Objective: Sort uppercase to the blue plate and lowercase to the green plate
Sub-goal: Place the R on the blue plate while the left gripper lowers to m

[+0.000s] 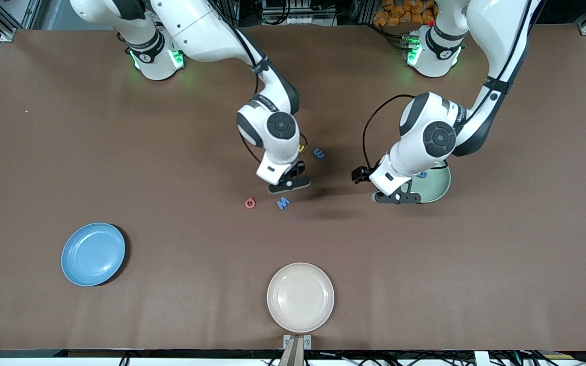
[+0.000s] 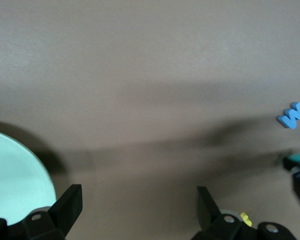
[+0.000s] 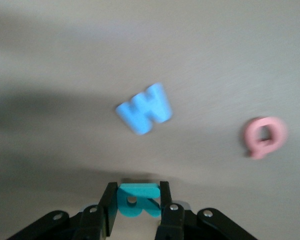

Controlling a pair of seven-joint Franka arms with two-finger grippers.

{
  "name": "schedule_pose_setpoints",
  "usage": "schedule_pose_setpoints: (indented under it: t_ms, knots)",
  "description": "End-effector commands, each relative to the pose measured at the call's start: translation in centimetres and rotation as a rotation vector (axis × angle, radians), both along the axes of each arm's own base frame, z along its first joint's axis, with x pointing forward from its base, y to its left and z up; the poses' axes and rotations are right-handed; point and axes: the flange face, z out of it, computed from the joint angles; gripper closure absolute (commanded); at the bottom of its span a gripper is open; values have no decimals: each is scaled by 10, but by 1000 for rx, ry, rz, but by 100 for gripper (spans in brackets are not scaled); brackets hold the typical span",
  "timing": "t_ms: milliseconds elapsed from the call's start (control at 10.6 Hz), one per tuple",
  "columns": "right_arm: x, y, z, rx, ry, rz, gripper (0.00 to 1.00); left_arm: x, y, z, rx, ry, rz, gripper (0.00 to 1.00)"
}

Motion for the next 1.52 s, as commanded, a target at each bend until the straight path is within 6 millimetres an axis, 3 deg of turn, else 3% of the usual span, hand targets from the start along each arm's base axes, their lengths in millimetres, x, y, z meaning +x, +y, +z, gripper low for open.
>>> schedule_pose_setpoints:
  t_ms: [0, 95, 284, 379, 568, 852, 1042, 1231, 1421]
  knots:
    - [25, -36, 44, -38, -18, -80, 100, -7, -17, -3, 8, 21, 15, 0]
    - [40, -60, 51, -75, -14, -123, 100, -14, -25, -2, 7, 28, 19, 0]
    - [86, -132, 65, -130, -47, -232, 100, -32, -52, 7, 0, 41, 21, 0]
    - [108, -165, 70, -131, -57, -290, 100, -41, -65, 4, 38, 25, 11, 5]
    - [147, -247, 75, -129, -54, -354, 100, -66, -96, -9, 108, 3, 16, 6]
    - [180, -371, 71, -139, -25, -351, 100, -104, -129, -24, 166, -23, 5, 6]
    - [187, -422, 68, -140, -18, -307, 100, -127, -146, -48, 180, -25, -7, 6]
    - [190, -452, 67, -142, -14, -271, 100, -142, -148, -72, 155, -28, -13, 6]
    - [193, -481, 64, -150, -23, -236, 100, -149, -148, -77, 140, -27, -18, 10]
